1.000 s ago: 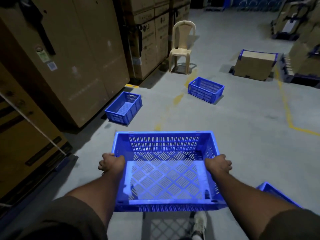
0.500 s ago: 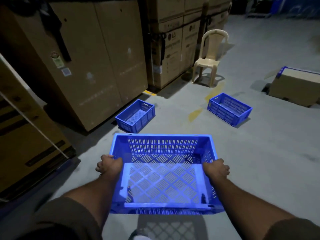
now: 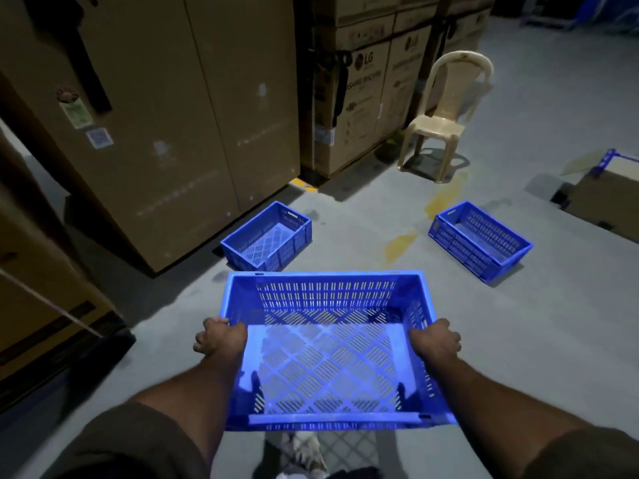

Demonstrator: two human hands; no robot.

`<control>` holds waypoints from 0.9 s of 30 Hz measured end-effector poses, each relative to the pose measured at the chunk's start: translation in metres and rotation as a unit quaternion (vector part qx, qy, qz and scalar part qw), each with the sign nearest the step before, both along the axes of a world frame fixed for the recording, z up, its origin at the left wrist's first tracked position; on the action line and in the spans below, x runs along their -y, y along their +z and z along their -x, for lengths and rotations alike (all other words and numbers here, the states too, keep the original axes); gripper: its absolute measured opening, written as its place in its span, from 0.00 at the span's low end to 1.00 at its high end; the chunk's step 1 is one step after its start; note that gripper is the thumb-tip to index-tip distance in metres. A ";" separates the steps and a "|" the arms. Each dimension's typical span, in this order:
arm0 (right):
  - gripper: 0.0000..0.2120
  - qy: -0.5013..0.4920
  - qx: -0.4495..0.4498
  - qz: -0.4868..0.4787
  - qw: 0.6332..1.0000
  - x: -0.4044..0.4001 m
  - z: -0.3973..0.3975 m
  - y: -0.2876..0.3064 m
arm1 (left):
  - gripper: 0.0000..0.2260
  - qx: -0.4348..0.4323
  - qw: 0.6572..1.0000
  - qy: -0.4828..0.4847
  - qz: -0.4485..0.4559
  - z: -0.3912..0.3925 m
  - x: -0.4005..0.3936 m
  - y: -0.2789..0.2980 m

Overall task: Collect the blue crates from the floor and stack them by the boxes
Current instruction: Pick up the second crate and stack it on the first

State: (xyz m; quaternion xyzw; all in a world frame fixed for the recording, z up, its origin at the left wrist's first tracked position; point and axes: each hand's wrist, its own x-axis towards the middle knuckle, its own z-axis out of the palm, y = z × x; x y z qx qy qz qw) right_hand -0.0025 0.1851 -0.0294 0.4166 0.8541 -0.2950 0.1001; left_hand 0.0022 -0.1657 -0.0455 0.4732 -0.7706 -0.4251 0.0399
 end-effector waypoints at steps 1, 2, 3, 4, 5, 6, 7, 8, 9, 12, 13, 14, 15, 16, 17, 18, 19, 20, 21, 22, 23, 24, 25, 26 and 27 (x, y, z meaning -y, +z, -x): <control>0.27 0.004 -0.001 0.001 1.000 0.003 0.018 0.000 | 0.11 0.000 1.000 -0.006 -0.004 0.018 0.002 0.002; 0.27 0.009 -0.001 -0.001 1.000 0.006 0.036 0.001 | 0.11 0.001 1.000 -0.009 -0.008 0.035 0.004 0.003; 0.28 0.016 0.000 -0.006 1.000 0.008 0.053 0.001 | 0.11 0.004 1.000 -0.011 -0.007 0.053 0.007 0.004; 0.27 0.019 0.004 -0.009 1.000 0.009 0.070 0.003 | 0.11 0.009 1.000 -0.011 0.000 0.067 0.009 0.004; 0.27 0.018 0.006 -0.005 1.000 0.010 0.085 0.003 | 0.11 0.013 1.000 -0.012 0.004 0.079 0.010 0.005; 0.27 0.017 0.003 0.000 1.000 0.011 0.099 0.003 | 0.12 0.010 1.000 -0.011 0.007 0.091 0.012 0.007; 0.27 0.020 0.004 0.006 1.000 0.013 0.114 0.002 | 0.12 0.011 1.000 -0.011 0.010 0.104 0.013 0.009; 0.27 0.026 0.010 0.010 1.000 0.015 0.130 0.000 | 0.11 0.011 1.000 -0.008 0.010 0.118 0.015 0.010; 0.28 0.032 0.016 0.009 0.999 0.017 0.146 -0.004 | 0.11 0.009 1.000 -0.004 0.010 0.132 0.017 0.009; 0.28 0.056 0.024 0.004 0.998 0.024 0.199 -0.014 | 0.12 0.018 1.000 0.006 0.007 0.167 0.018 0.005; 0.28 0.067 0.024 0.007 0.997 0.027 0.218 -0.018 | 0.12 0.023 1.000 0.014 0.010 0.178 0.018 0.003; 0.28 0.076 0.025 0.011 0.997 0.029 0.237 -0.021 | 0.13 0.027 0.999 0.027 0.009 0.189 0.019 0.001; 0.28 0.087 0.027 0.016 0.996 0.032 0.260 -0.025 | 0.13 0.031 0.999 0.042 0.001 0.203 0.021 -0.001; 0.28 0.095 0.028 0.020 0.995 0.034 0.279 -0.028 | 0.12 0.037 0.998 0.052 -0.002 0.215 0.022 -0.004; 0.28 0.104 0.029 0.025 0.994 0.036 0.298 -0.032 | 0.12 0.047 0.997 0.063 -0.002 0.227 0.024 -0.007; 0.29 0.118 0.029 0.030 0.992 0.038 0.320 -0.037 | 0.11 0.057 0.995 0.086 -0.003 0.243 0.026 -0.011; 0.29 0.133 0.032 0.035 0.990 0.038 0.342 -0.042 | 0.11 0.063 0.992 0.110 -0.003 0.258 0.028 -0.015; 0.29 0.149 0.037 0.037 0.987 0.039 0.364 -0.045 | 0.11 0.064 0.990 0.126 -0.001 0.273 0.028 -0.017; 0.29 0.162 0.043 0.037 0.985 0.040 0.386 -0.049 | 0.12 0.066 0.990 0.128 0.003 0.285 0.027 -0.019; 0.29 0.171 0.049 0.035 0.983 0.042 0.406 -0.050 | 0.13 0.070 0.989 0.129 0.002 0.297 0.025 -0.018; 0.28 0.183 0.052 0.033 0.981 0.045 0.424 -0.051 | 0.14 0.072 0.989 0.130 -0.001 0.308 0.024 -0.018; 0.28 0.195 0.057 0.032 0.979 0.047 0.441 -0.053 | 0.15 0.072 0.988 0.134 -0.003 0.318 0.023 -0.017; 0.28 0.206 0.061 0.032 0.976 0.050 0.457 -0.054 | 0.15 0.075 0.988 0.136 -0.001 0.326 0.024 -0.019; 0.28 0.217 0.062 0.031 0.974 0.054 0.473 -0.055 | 0.15 0.075 0.987 0.141 0.003 0.335 0.026 -0.022; 0.29 0.226 0.062 0.031 0.972 0.058 0.489 -0.056 | 0.15 0.076 0.986 0.149 0.005 0.343 0.030 -0.026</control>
